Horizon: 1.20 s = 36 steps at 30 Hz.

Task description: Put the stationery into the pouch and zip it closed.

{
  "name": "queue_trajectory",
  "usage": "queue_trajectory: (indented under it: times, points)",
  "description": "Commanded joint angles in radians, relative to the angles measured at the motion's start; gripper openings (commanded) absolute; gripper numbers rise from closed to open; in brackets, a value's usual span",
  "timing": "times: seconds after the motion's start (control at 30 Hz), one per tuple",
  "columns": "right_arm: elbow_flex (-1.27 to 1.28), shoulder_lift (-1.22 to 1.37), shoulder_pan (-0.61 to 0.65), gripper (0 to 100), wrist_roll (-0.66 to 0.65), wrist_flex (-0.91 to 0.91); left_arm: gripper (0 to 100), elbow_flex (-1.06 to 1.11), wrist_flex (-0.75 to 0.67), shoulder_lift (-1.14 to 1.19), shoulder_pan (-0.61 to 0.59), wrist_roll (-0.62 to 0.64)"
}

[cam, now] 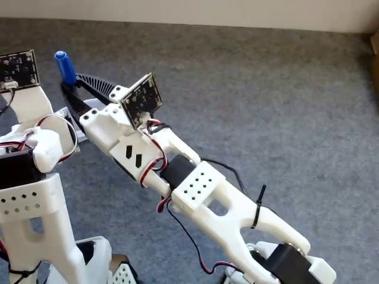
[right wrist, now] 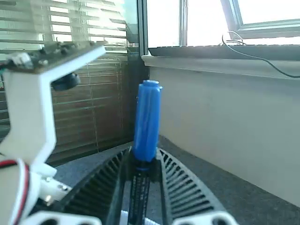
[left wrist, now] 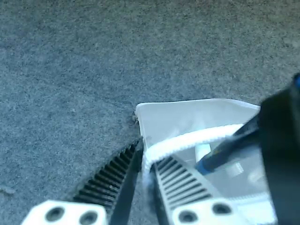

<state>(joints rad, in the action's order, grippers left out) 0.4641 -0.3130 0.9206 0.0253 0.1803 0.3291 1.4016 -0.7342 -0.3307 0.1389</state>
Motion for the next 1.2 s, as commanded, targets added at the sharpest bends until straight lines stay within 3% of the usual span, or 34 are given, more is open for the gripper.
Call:
queue_trajectory:
  times: [0.0,0.1,0.27,0.6,0.83,1.03,1.17]
  points:
    - [-0.012,-0.013,-0.015,0.7,0.002,0.028,1,-0.004,-0.018,-0.018,0.015,0.009]
    - [-0.012,-0.013,-0.015,3.3,0.002,0.025,1,-0.004,-0.018,-0.018,0.015,0.009]
    - [-0.010,-0.013,-0.013,16.5,0.002,0.024,1,-0.004,-0.018,-0.018,0.015,0.009]
    - [-0.008,-0.015,-0.007,16.6,-0.003,0.022,1,0.024,-0.026,-0.016,0.015,0.009]
    - [-0.010,-0.016,0.035,16.6,-0.163,-0.077,1,0.022,-0.026,-0.016,0.015,0.009]
    - [-0.007,-0.073,0.042,16.6,-0.169,-0.085,1,0.022,-0.026,-0.016,0.015,0.009]
    - [-0.012,-0.160,0.010,16.6,-0.167,-0.185,1,0.024,-0.026,-0.016,0.015,0.008]
